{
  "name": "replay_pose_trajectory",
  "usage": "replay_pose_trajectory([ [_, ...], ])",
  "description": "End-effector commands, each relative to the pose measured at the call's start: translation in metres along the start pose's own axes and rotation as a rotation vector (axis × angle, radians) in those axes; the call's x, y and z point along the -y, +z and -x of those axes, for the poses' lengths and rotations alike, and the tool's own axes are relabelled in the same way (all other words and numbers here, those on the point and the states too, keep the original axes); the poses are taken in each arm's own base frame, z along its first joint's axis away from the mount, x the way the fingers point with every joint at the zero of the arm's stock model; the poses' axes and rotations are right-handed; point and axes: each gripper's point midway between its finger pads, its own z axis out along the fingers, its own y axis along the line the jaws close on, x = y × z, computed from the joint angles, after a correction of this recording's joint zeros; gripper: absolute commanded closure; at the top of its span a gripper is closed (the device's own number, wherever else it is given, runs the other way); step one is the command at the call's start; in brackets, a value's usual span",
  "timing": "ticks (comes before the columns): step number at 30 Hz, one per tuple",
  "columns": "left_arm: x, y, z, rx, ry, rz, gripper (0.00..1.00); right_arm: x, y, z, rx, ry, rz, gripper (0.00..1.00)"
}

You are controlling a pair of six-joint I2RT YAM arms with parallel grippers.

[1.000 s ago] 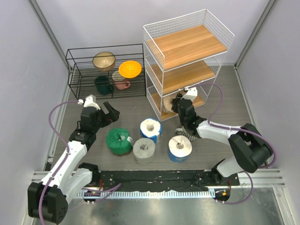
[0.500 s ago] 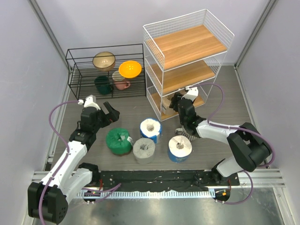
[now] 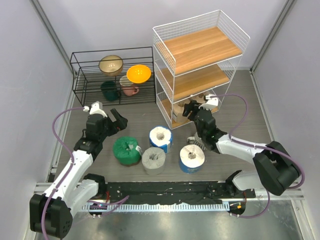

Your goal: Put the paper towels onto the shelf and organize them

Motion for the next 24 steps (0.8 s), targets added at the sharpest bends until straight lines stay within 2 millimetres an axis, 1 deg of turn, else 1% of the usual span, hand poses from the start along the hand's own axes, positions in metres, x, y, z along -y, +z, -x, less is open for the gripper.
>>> replay_pose_trajectory([
  [1, 0.011, 0.0, 0.01, 0.034, -0.002, -0.046, 0.0, -0.006, -0.011, 0.018, 0.053, 0.1, 0.044, 0.32],
  [2, 0.011, 0.0, 0.009, 0.031, 0.0, -0.044, 0.0, -0.005, -0.013, 0.017, 0.046, 0.103, 0.049, 0.31],
  [5, 0.011, -0.001, 0.01, 0.034, 0.0, -0.046, 0.0, 0.0, -0.029, 0.017, 0.034, 0.125, 0.066, 0.31],
  [6, 0.011, -0.001, 0.01, 0.035, 0.0, -0.046, 0.0, 0.003, -0.039, 0.021, 0.035, 0.13, 0.078, 0.31],
  [8, 0.012, -0.001, 0.01, 0.034, -0.002, -0.048, 0.0, 0.006, -0.05, 0.026, 0.032, 0.133, 0.086, 0.3],
  [9, 0.012, -0.001, 0.01, 0.036, -0.002, -0.047, 0.0, 0.01, -0.057, 0.018, -0.008, 0.114, 0.087, 0.3],
  [10, 0.012, 0.0, 0.01, 0.035, -0.003, -0.047, 0.0, 0.007, -0.067, 0.033, 0.016, 0.131, 0.117, 0.3],
  [11, 0.012, 0.001, 0.01, 0.034, -0.005, -0.048, 0.0, 0.006, -0.073, 0.036, 0.004, 0.129, 0.123, 0.29],
  [12, 0.012, 0.001, 0.011, 0.037, -0.005, -0.046, 0.0, 0.011, -0.079, 0.033, -0.051, 0.1, 0.097, 0.29],
  [13, 0.013, 0.0, 0.012, 0.036, -0.005, -0.048, 0.0, 0.011, -0.088, 0.045, -0.049, 0.103, 0.101, 0.28],
  [14, 0.018, 0.0, 0.01, 0.022, -0.002, -0.071, 0.0, 0.011, -0.093, 0.047, -0.075, 0.086, 0.097, 0.28],
  [15, 0.018, -0.001, 0.011, 0.024, -0.003, -0.071, 0.0, 0.015, -0.101, 0.048, -0.136, 0.047, 0.076, 0.28],
  [16, 0.019, -0.001, 0.012, 0.025, -0.004, -0.074, 0.0, 0.009, -0.109, 0.049, -0.177, 0.032, 0.111, 0.28],
  [18, 0.019, -0.001, 0.012, 0.024, -0.006, -0.075, 0.0, 0.005, -0.123, 0.051, -0.26, -0.005, 0.133, 0.28],
  [20, 0.021, -0.002, 0.013, 0.025, -0.008, -0.081, 0.0, -0.007, -0.135, 0.047, -0.336, -0.024, 0.204, 0.28],
  [21, 0.022, -0.002, 0.012, 0.02, -0.011, -0.085, 0.0, -0.011, -0.142, 0.051, -0.363, -0.052, 0.234, 0.29],
  [22, 0.022, -0.003, 0.013, 0.02, -0.012, -0.083, 0.0, -0.017, -0.149, 0.051, -0.397, -0.073, 0.274, 0.29],
  [23, 0.023, -0.004, 0.013, 0.016, -0.011, -0.084, 0.0, -0.016, -0.151, 0.051, -0.427, -0.097, 0.268, 0.29],
  [24, 0.024, -0.005, 0.014, 0.017, -0.013, -0.087, 0.0, -0.015, -0.158, 0.059, -0.446, -0.122, 0.263, 0.28],
])
